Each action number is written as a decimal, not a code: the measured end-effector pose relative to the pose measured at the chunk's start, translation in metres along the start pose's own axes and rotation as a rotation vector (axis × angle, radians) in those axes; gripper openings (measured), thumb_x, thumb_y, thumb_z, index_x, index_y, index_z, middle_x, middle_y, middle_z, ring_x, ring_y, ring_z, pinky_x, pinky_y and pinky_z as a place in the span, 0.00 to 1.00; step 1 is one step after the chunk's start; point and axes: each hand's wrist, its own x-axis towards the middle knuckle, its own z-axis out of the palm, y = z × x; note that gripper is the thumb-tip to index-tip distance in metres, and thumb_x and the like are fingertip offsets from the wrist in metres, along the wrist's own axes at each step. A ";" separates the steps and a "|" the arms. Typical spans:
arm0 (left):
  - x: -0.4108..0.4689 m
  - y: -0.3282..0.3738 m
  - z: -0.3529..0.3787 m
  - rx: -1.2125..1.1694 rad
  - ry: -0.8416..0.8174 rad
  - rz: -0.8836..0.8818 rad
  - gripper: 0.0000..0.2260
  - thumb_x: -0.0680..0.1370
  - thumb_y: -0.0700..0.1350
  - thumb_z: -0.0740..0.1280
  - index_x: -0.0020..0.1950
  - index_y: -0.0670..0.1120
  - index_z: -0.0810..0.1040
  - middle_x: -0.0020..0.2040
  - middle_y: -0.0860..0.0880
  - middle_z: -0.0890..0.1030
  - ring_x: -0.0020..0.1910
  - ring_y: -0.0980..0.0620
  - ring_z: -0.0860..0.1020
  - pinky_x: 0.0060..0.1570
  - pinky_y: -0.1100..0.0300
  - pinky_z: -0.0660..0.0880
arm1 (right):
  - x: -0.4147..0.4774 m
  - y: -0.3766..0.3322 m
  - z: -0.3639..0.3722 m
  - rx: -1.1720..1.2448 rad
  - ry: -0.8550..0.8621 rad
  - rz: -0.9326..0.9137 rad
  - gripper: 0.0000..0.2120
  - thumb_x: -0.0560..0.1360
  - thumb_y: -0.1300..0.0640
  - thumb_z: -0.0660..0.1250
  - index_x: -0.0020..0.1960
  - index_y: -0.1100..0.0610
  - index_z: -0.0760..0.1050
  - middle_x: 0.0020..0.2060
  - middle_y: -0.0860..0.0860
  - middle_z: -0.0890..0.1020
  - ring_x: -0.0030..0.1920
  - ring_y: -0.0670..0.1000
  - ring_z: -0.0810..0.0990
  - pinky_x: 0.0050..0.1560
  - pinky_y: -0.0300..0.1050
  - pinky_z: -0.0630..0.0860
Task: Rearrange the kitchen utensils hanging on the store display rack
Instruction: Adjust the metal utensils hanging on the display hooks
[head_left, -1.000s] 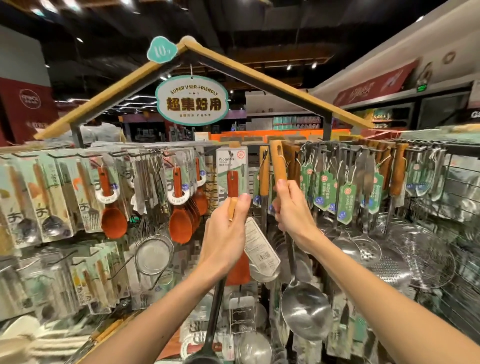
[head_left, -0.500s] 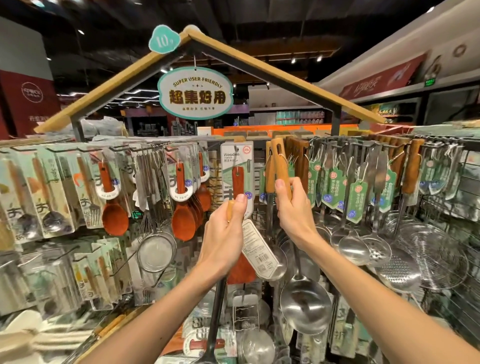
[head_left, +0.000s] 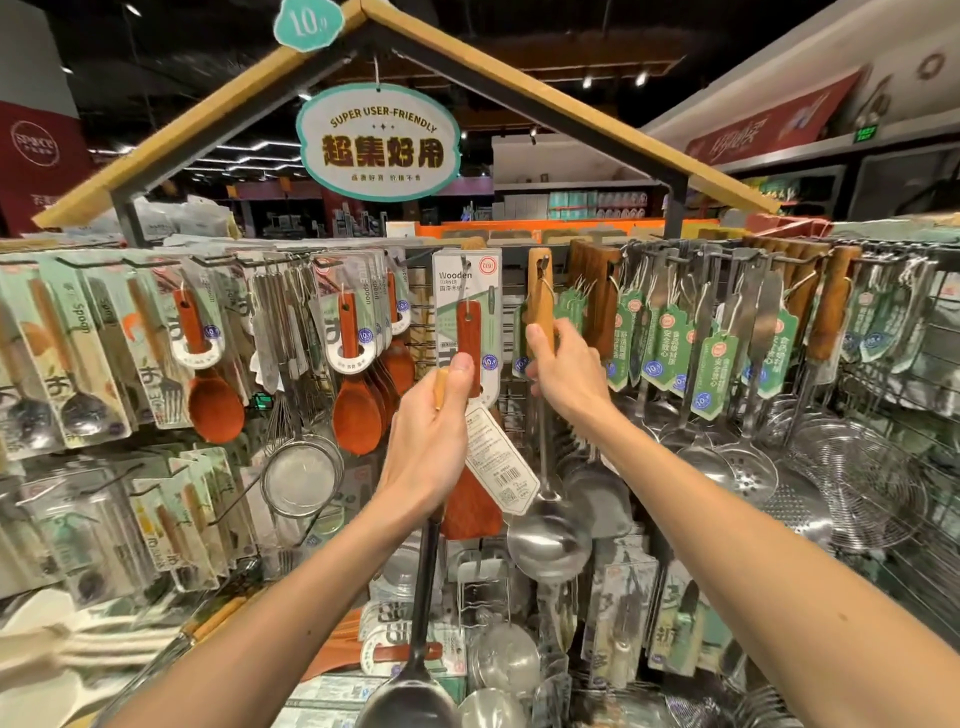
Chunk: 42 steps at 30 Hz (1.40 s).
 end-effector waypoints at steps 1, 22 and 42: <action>0.000 -0.002 -0.002 0.000 0.004 -0.010 0.35 0.76 0.74 0.50 0.45 0.42 0.75 0.41 0.42 0.81 0.39 0.42 0.79 0.46 0.41 0.76 | 0.004 0.003 0.003 -0.042 0.000 -0.001 0.19 0.83 0.42 0.54 0.67 0.51 0.68 0.43 0.50 0.83 0.42 0.53 0.84 0.50 0.57 0.81; -0.017 -0.004 -0.033 -0.005 -0.165 -0.104 0.02 0.79 0.51 0.60 0.49 0.55 0.71 0.42 0.49 0.76 0.33 0.51 0.73 0.31 0.54 0.71 | -0.045 0.026 -0.026 -0.114 -0.047 0.078 0.17 0.78 0.40 0.65 0.50 0.55 0.75 0.39 0.48 0.80 0.42 0.49 0.79 0.48 0.50 0.76; -0.008 0.026 0.008 -0.940 -0.543 -0.512 0.12 0.72 0.32 0.58 0.52 0.45 0.68 0.41 0.41 0.76 0.41 0.44 0.77 0.56 0.44 0.75 | -0.153 0.016 -0.018 0.609 -0.410 0.093 0.19 0.78 0.42 0.61 0.55 0.59 0.70 0.31 0.49 0.78 0.27 0.50 0.76 0.30 0.43 0.75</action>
